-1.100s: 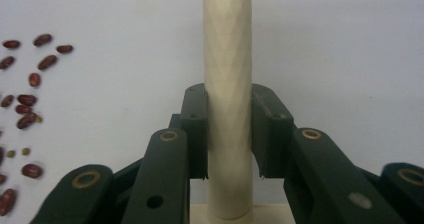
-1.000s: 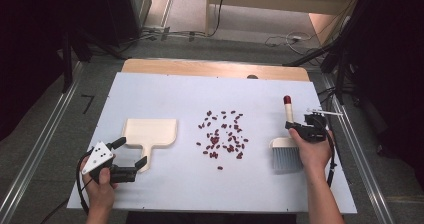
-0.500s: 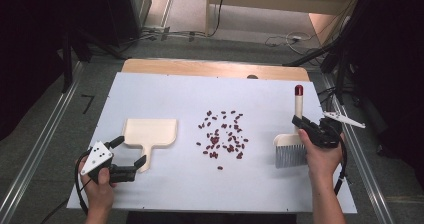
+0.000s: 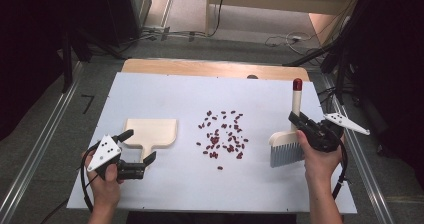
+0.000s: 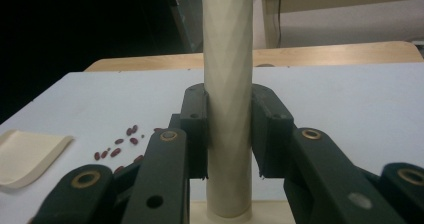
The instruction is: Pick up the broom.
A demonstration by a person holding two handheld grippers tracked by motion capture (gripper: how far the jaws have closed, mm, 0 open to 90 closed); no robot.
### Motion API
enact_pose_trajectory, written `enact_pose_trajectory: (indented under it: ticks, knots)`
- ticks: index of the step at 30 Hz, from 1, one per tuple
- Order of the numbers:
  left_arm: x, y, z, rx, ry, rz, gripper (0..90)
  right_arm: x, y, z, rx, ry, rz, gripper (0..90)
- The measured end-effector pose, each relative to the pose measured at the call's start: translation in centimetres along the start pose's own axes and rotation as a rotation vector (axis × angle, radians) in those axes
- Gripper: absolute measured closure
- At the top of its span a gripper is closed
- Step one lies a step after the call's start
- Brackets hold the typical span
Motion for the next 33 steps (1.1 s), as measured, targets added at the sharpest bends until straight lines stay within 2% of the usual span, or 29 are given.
enact_pose_trajectory:
  ticks: [4,9,14,21,25,33]
  knots:
    - [-1.1,-0.3,-1.4,-0.005,-0.012,0.031,1.3,0.2,1.1,0.0,-0.01,-0.016,-0.067,69.4]
    - [-2.4,-1.3,-2.7,-0.027,-0.019,0.077,1.3,0.1,2.9,0.2,0.022,-0.025,-0.087,69.4]
    - [-3.2,-2.9,-3.3,-0.051,-0.016,0.131,1.3,0.0,4.3,0.4,0.047,-0.032,-0.113,69.4]
    - [-4.1,-5.0,-4.1,-0.042,-0.012,0.209,1.3,-0.4,6.3,0.9,0.087,-0.03,-0.14,69.4]
    - [-4.4,-6.8,-4.4,-0.052,0.0,0.251,1.3,-0.8,7.4,1.4,0.112,-0.023,-0.151,69.4]
    - [-4.9,-9.5,-4.9,-0.048,0.03,0.304,1.3,-1.3,10.0,2.1,0.154,-0.023,-0.179,69.4]
Point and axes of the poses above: each handheld gripper's, and its own axes: x roughly backward along the jaws, z roughly out of its underside, y roughly to its left, the point moved 3 cm from there along -x, roughly forward along the jaws, and after that the axes turned 12 degrees about y, right-handed, at the moved point
